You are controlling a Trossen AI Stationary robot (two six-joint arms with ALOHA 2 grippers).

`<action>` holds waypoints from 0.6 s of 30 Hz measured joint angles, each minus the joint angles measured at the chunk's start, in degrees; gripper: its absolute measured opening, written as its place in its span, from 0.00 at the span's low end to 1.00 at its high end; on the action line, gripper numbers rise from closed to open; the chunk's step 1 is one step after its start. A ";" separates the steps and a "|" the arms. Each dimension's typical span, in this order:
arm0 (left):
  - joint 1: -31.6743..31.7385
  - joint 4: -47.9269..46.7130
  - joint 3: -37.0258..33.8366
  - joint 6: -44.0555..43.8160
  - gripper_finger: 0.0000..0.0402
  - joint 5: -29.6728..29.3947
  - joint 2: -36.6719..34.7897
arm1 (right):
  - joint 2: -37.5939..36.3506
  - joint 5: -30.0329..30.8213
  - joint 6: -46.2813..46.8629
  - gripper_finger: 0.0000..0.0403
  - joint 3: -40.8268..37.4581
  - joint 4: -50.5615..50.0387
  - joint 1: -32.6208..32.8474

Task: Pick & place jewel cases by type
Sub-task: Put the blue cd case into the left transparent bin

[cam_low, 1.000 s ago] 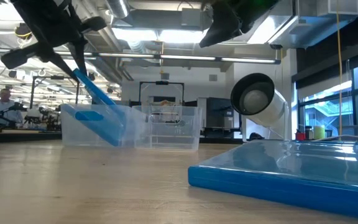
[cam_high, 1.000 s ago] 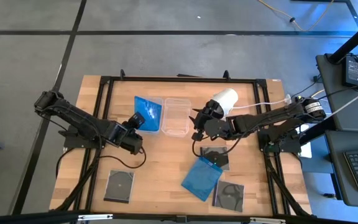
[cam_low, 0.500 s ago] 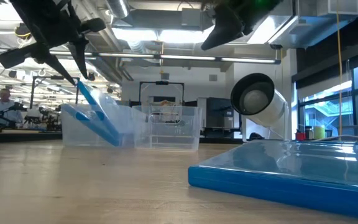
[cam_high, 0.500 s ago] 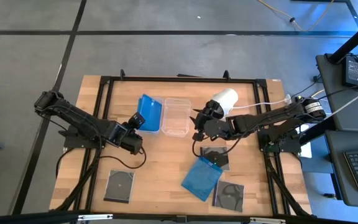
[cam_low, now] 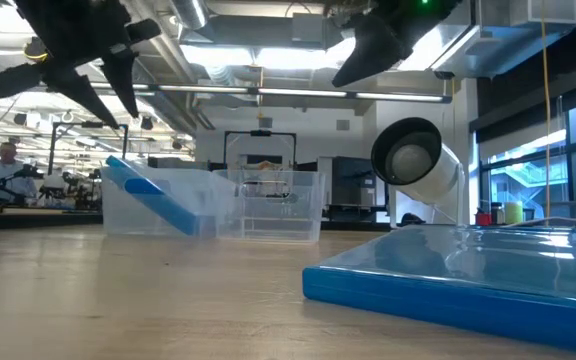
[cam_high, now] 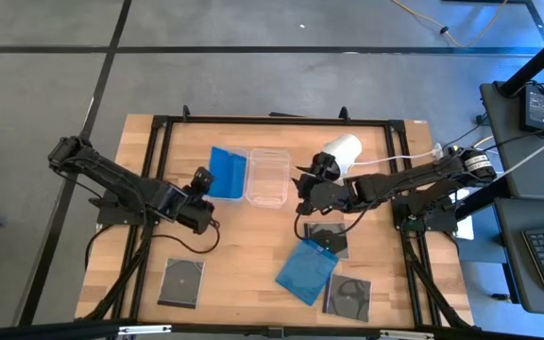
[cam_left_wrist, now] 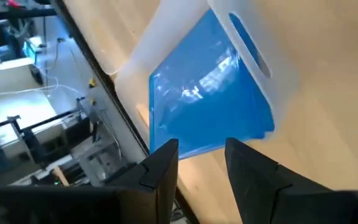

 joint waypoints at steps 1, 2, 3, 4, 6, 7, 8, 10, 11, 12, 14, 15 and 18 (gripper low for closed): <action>-0.20 -0.04 0.00 -1.26 0.32 -0.78 -0.06 | 0.00 0.01 0.05 0.42 0.00 -0.28 0.00; -0.43 -0.02 0.02 -2.91 0.33 -1.82 -0.28 | 0.00 -0.02 0.38 0.42 0.00 -0.54 0.01; -0.59 -0.05 0.23 -5.14 0.33 -2.59 -0.60 | 0.00 -0.31 1.26 0.42 0.00 -1.14 0.12; -0.72 0.11 0.73 -8.42 0.33 -3.21 -0.88 | -0.03 -1.37 1.95 0.42 0.00 -1.95 0.18; -0.82 1.49 1.79 -17.51 0.33 -3.14 -1.64 | -0.70 -6.42 4.32 0.42 -0.02 -5.07 0.22; -0.70 3.46 2.15 -21.77 0.32 -2.46 -2.06 | -1.02 -10.27 5.84 0.42 -0.02 -6.55 0.24; -0.55 6.53 2.27 -25.00 0.32 -1.41 -2.44 | -1.34 -14.48 7.29 0.42 0.00 -8.35 0.24; -0.24 13.97 2.17 -26.66 0.32 1.93 -2.99 | -1.55 -22.33 9.24 0.42 -0.01 -12.02 0.24; -0.12 18.66 1.97 -25.68 0.32 4.21 -3.02 | -1.55 -26.04 9.89 0.42 -0.02 -13.10 0.24; -0.03 23.25 1.74 -23.73 0.32 6.84 -2.90 | -1.55 -29.81 10.56 0.42 -0.03 -14.15 0.24; -0.04 33.35 1.05 -18.76 0.32 12.54 -1.80 | -1.55 -37.37 11.99 0.42 -0.81 -14.32 0.24; -0.04 37.54 0.96 -16.38 0.32 15.05 -0.82 | -1.55 -40.81 12.75 0.42 -1.76 -13.79 0.24; 0.05 47.41 0.96 -11.63 0.32 18.83 3.23 | -1.55 -49.44 17.10 0.42 -5.79 -12.40 0.24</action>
